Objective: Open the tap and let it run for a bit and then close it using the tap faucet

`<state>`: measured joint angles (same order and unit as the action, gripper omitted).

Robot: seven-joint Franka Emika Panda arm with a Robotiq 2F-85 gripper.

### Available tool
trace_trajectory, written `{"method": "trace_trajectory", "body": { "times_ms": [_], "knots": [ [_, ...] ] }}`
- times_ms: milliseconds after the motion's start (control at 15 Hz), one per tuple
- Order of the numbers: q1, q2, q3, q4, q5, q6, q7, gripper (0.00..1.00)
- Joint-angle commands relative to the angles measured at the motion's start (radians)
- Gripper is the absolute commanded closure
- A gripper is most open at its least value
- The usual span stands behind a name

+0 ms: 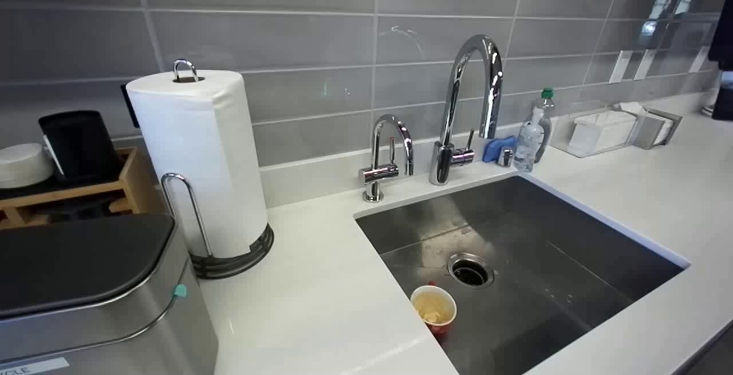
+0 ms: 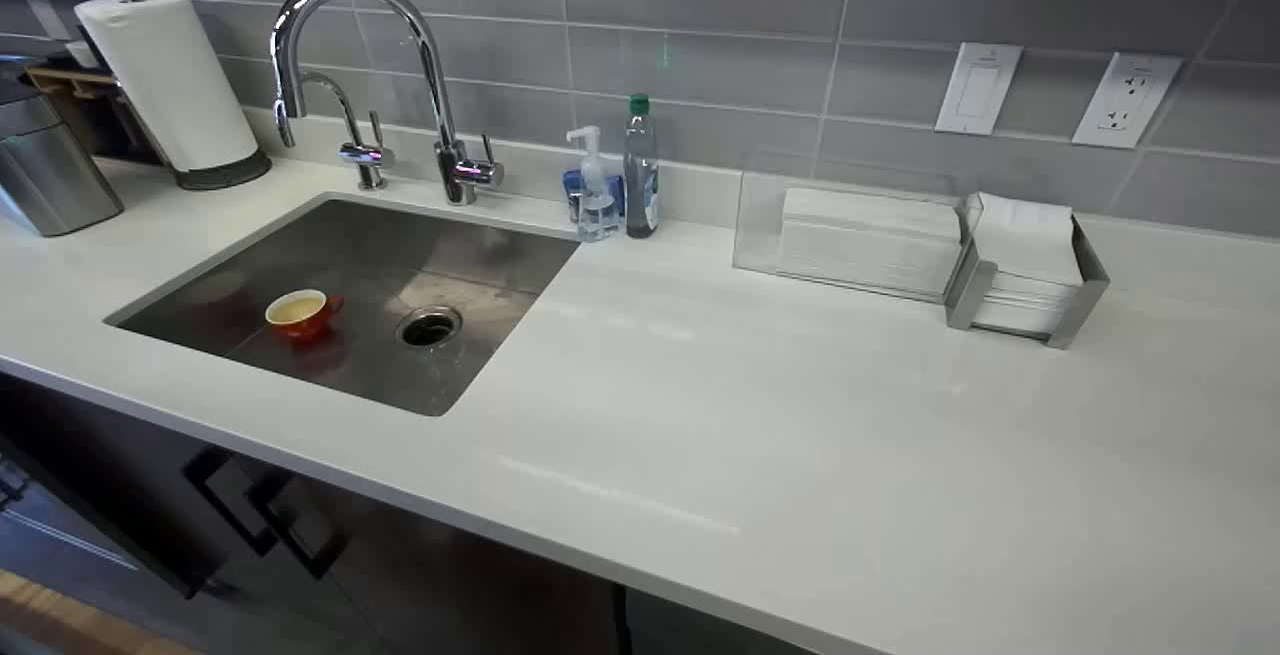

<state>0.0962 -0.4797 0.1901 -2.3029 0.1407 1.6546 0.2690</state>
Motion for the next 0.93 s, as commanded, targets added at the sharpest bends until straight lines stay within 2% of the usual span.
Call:
{"method": "trace_trajectory", "body": {
  "times_ms": [0,600,867],
  "knots": [
    [0.003,0.001,-0.003,0.002,-0.001,-0.002,0.001,0.00],
    [0.003,0.001,-0.003,0.002,-0.001,-0.002,0.001,0.00],
    [-0.027,0.082,-0.039,0.041,-0.029,0.080,-0.050,0.00]
  ]
}}
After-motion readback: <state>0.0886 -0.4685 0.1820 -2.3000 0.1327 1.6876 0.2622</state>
